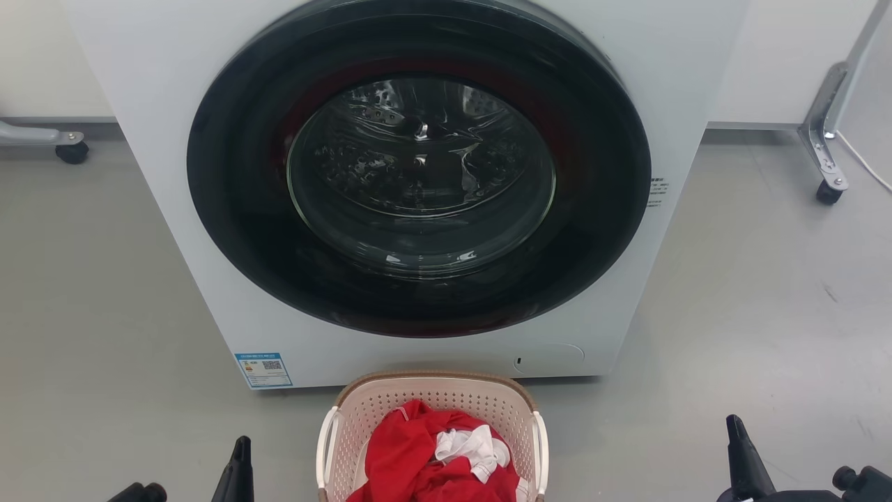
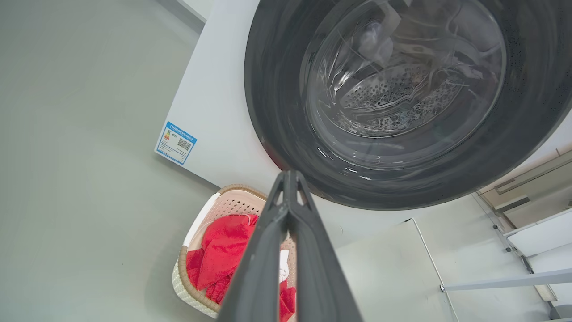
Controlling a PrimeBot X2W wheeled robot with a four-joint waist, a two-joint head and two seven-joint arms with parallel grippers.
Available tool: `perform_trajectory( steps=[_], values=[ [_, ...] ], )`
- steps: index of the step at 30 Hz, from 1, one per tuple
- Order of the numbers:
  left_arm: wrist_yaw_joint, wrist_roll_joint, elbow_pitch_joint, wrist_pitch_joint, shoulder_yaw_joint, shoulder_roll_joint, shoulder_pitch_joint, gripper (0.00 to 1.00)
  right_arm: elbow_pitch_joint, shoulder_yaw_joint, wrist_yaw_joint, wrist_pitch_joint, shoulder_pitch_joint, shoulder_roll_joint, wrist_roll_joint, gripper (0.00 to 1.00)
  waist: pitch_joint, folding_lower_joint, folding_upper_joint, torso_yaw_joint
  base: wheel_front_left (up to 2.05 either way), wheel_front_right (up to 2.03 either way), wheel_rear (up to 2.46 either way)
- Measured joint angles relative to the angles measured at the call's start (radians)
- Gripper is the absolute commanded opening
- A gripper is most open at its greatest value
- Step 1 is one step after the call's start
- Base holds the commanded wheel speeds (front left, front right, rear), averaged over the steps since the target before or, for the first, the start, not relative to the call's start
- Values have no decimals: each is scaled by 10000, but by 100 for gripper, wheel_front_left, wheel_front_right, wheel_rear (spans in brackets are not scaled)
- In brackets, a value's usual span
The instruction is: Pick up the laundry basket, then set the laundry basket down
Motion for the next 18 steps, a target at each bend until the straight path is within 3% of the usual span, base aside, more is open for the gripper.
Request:
perform_trajectory(
  steps=[18],
  values=[
    [-443, -2504, 278, 625, 621, -128, -527, 0, 537, -746, 470, 625, -459, 125, 2349, 0, 84, 0, 0, -120, 0, 0, 0]
  ],
)
